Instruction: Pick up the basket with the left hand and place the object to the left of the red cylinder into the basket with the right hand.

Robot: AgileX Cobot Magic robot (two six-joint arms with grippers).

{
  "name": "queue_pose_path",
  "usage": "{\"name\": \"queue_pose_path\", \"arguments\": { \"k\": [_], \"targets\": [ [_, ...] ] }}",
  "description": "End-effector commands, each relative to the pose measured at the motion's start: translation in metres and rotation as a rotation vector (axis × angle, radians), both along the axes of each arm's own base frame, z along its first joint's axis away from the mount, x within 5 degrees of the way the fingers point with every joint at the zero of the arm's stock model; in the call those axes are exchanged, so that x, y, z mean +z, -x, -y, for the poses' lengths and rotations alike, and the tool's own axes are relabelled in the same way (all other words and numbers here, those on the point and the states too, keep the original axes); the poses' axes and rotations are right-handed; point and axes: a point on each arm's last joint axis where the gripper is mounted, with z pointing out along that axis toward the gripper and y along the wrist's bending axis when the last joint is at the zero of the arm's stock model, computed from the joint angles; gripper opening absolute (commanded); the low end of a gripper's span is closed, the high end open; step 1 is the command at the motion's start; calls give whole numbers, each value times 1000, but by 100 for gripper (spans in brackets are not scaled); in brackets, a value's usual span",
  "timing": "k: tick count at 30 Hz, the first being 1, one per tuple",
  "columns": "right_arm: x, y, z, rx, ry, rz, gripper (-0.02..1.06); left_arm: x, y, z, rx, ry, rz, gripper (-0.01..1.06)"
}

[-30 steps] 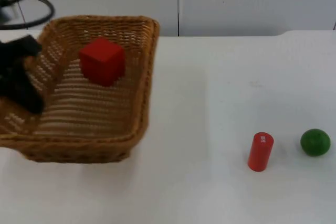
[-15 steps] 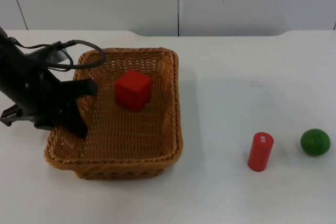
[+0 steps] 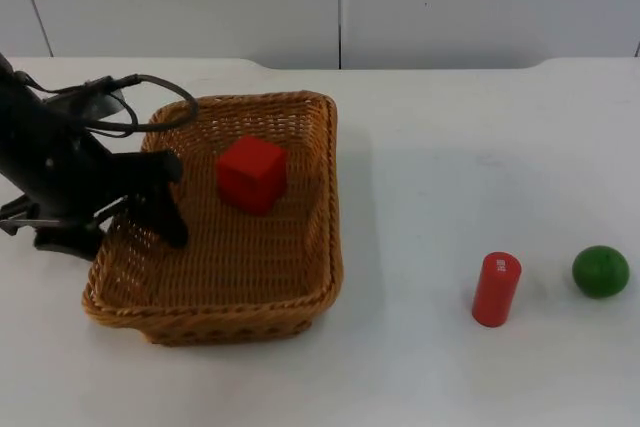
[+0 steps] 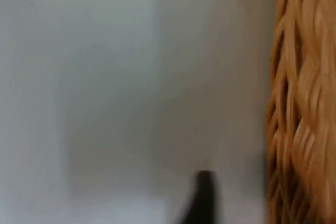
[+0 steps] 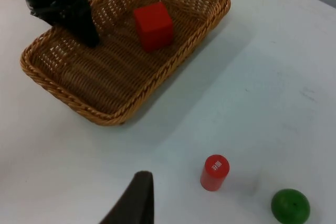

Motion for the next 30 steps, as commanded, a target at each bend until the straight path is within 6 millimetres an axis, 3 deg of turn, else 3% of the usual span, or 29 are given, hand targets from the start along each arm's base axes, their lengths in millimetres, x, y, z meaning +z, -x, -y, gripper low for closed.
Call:
{"name": "queue_pose_path", "arguments": {
  "k": [1,3,6,10,11,16,17,21,22,26,28,30],
  "targets": [
    [1,-1,1,-8,-8,11,105,3,-2,-7,7,-9,15,90],
    [1,-1,1,-8,-8,11,105,7,-3,-17,35,-9,24,105],
    [1,-1,1,-8,-9,13,105,16,-3,-28,58,-6,42,105],
    [1,0,1,-8,-12,18,105,57,-2,-45,77,-32,151,105],
    [1,0,1,-8,-12,18,105,57,-2,-45,77,-32,151,105],
    [2,0,1,-8,-15,24,105,131,14,-49,68,-109,327,105],
    [2,0,1,-8,-15,24,105,131,14,-49,68,-109,327,105],
    [2,0,1,-8,-15,24,105,175,35,-53,82,-183,424,105],
    [2,0,1,-8,-15,24,105,175,35,-53,82,-183,424,105],
    [3,-1,1,-9,-20,32,105,211,58,-54,98,-219,500,105],
    [3,-1,1,-9,-20,32,105,218,63,-54,98,-217,515,105],
    [3,-1,1,-10,-23,36,105,240,81,-52,90,-225,572,105]
  ]
}}
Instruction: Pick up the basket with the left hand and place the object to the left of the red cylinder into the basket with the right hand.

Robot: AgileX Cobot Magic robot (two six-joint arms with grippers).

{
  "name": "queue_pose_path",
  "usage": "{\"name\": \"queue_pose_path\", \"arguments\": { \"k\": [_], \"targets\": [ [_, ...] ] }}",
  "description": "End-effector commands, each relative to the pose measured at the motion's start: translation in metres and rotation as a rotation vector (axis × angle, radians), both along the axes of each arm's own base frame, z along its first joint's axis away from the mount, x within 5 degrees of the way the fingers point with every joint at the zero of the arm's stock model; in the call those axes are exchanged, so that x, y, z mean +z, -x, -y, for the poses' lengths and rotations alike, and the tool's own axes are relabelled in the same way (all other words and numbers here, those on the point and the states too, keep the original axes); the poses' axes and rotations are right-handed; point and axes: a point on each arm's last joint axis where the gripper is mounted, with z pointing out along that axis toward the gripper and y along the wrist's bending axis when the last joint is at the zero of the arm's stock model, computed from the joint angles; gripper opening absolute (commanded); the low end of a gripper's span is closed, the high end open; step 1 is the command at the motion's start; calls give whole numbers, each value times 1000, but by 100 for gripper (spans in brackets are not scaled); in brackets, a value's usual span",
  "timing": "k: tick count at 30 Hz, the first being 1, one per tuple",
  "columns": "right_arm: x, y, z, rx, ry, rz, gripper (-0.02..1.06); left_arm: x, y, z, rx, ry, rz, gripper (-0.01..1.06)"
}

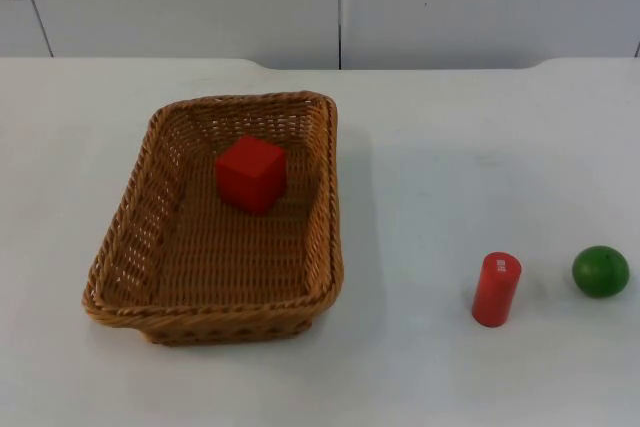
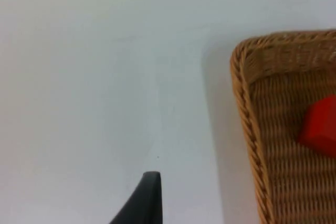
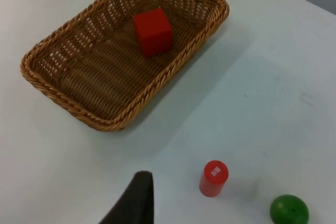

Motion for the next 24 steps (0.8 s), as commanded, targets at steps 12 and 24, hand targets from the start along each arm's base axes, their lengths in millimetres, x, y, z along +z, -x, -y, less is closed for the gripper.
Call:
{"name": "queue_pose_path", "arguments": {
  "k": [12,24],
  "targets": [
    [24,26,16,-8,-91,138,105,89,102,8,-22,-57,297,105],
    [38,79,46,5,-128,205,105,54,213,12,-2,-153,481,105]
  ]
}}
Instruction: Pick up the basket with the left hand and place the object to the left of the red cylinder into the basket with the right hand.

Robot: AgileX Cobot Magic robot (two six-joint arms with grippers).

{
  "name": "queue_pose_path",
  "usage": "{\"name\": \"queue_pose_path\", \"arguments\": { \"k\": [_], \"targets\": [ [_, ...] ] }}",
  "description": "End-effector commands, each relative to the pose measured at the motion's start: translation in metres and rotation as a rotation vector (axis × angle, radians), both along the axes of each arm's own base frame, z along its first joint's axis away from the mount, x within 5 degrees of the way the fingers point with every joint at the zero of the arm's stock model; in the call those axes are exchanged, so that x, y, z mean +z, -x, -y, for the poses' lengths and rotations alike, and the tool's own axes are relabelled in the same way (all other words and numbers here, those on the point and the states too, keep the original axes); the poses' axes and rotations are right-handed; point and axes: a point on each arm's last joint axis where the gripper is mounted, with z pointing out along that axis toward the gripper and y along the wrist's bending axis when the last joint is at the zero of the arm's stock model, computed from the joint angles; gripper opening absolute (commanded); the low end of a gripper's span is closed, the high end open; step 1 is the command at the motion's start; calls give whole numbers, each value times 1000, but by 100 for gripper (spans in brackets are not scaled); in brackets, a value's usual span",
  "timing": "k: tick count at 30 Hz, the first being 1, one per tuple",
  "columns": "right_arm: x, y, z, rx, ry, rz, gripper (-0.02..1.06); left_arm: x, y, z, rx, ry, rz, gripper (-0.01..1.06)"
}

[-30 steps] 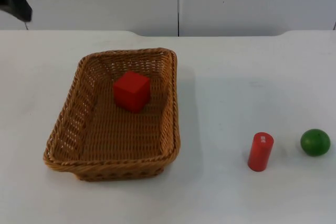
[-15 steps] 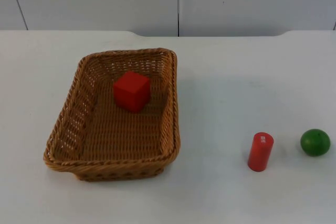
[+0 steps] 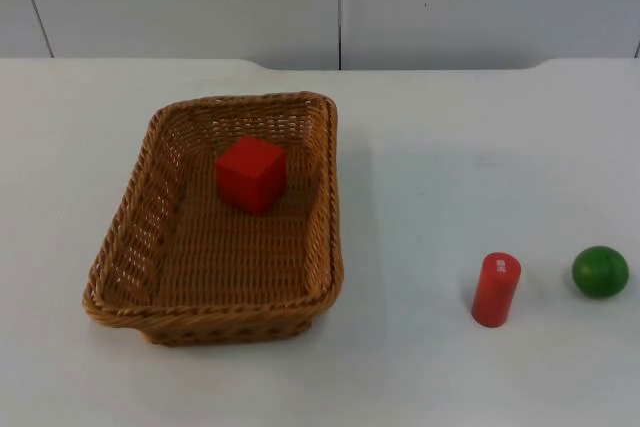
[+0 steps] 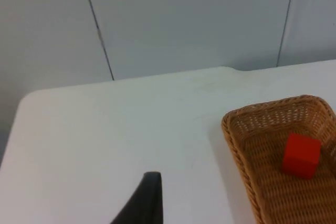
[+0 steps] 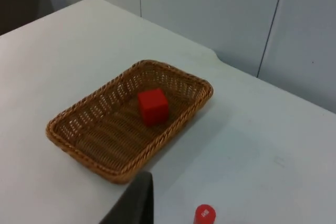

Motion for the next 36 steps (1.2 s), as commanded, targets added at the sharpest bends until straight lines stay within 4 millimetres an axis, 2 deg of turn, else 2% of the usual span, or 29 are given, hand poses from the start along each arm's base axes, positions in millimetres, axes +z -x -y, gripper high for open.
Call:
{"name": "queue_pose_path", "arguments": {
  "k": [1,5,8,10,13,17,20,25,29,36],
  "targets": [
    [-1,5,3,-3,-1,-9,105,-7,14,0,10,-11,19,105],
    [-3,12,8,-3,0,-1,105,-19,37,2,12,-7,65,105],
    [-19,16,10,-5,0,-4,105,-34,59,4,17,-1,81,105],
    [-25,17,11,-5,4,-11,105,-37,66,3,24,-9,86,105],
    [-38,25,15,-8,-1,-26,105,-44,84,-1,92,-2,107,105],
    [-40,36,21,-10,-24,5,105,-51,100,-4,161,17,106,105],
    [-41,45,26,-8,-34,24,105,-57,101,-7,191,26,66,105],
    [-43,62,37,-7,-48,62,105,-79,93,-9,217,44,-39,105],
    [-44,68,41,-12,-51,88,105,-93,88,-10,227,30,-96,105],
    [-47,78,47,-15,-53,105,105,-93,88,-10,228,29,-95,105]
  ]
}}
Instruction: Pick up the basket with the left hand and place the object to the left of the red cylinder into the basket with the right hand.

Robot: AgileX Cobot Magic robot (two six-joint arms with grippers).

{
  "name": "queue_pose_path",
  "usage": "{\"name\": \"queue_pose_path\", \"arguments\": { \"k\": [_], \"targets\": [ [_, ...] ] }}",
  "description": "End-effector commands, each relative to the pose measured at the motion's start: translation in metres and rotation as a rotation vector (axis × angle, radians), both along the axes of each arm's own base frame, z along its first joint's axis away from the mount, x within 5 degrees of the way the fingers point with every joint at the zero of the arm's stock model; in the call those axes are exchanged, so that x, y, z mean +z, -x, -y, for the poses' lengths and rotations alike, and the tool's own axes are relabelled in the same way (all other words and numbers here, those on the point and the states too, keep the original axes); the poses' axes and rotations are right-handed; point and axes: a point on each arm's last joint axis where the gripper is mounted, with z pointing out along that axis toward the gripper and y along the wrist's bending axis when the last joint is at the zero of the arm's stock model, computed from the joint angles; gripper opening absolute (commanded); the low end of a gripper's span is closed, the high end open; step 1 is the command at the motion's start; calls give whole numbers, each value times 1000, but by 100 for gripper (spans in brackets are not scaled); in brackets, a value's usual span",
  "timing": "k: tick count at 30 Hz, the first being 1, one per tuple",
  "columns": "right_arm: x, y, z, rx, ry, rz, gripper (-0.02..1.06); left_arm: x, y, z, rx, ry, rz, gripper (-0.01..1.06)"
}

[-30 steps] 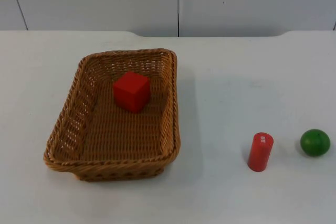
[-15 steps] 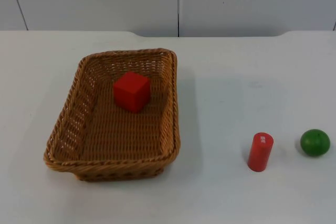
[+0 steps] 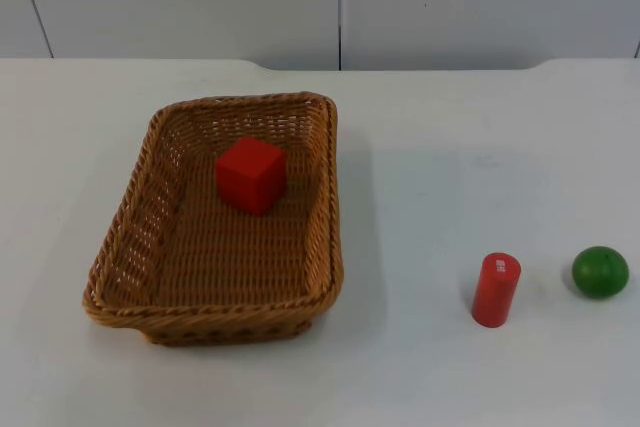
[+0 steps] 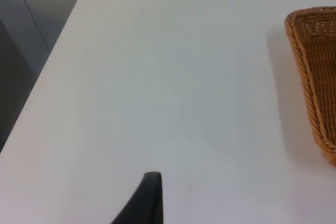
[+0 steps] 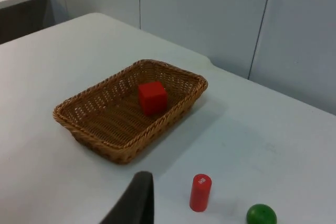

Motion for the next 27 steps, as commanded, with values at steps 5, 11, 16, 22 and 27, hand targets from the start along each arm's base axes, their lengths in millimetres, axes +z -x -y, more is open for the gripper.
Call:
{"name": "queue_pose_path", "arguments": {
  "k": [5,11,16,22,27],
  "targets": [
    [-14,2,1,-11,31,-90,105,-1,0,-1,12,4,4,105],
    [-35,0,0,-30,62,-229,105,-1,0,0,7,11,5,105],
    [-47,-4,-2,-38,86,-271,105,-1,0,0,6,13,5,105],
    [-47,-4,-2,-39,84,-272,105,-1,0,0,6,13,5,105],
    [-47,-4,-2,-42,84,-273,105,-1,0,0,6,13,5,105]
  ]
}}
